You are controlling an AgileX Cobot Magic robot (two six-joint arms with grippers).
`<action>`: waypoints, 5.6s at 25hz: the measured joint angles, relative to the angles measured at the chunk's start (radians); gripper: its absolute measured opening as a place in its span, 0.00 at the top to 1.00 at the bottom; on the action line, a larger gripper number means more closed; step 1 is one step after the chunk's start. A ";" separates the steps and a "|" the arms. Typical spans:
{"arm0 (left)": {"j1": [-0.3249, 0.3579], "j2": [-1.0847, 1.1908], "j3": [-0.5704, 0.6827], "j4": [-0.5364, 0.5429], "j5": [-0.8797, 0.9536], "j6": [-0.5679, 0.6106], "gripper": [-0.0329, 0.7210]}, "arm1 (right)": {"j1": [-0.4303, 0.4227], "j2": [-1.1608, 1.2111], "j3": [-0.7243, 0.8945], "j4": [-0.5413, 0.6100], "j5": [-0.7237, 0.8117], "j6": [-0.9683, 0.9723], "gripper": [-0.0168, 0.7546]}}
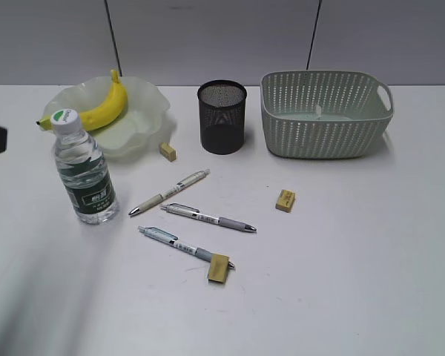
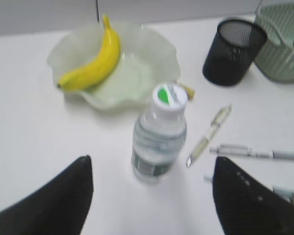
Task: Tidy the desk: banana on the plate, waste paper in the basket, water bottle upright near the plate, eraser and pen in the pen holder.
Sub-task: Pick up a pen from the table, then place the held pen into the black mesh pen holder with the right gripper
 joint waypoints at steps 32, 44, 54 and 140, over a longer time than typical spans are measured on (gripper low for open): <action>0.000 -0.911 0.027 0.070 0.748 0.000 0.21 | 0.000 0.000 0.000 0.000 0.000 0.000 0.63; 0.000 -0.911 0.034 0.071 0.732 0.000 0.21 | 0.000 0.047 0.000 0.007 0.000 -0.026 0.63; 0.000 -0.911 0.034 0.071 0.730 0.000 0.21 | 0.000 0.549 -0.097 0.114 -0.154 -0.410 0.63; 0.000 -0.911 0.034 0.072 0.726 0.000 0.21 | 0.185 2.103 -1.290 0.292 -0.842 -0.326 0.83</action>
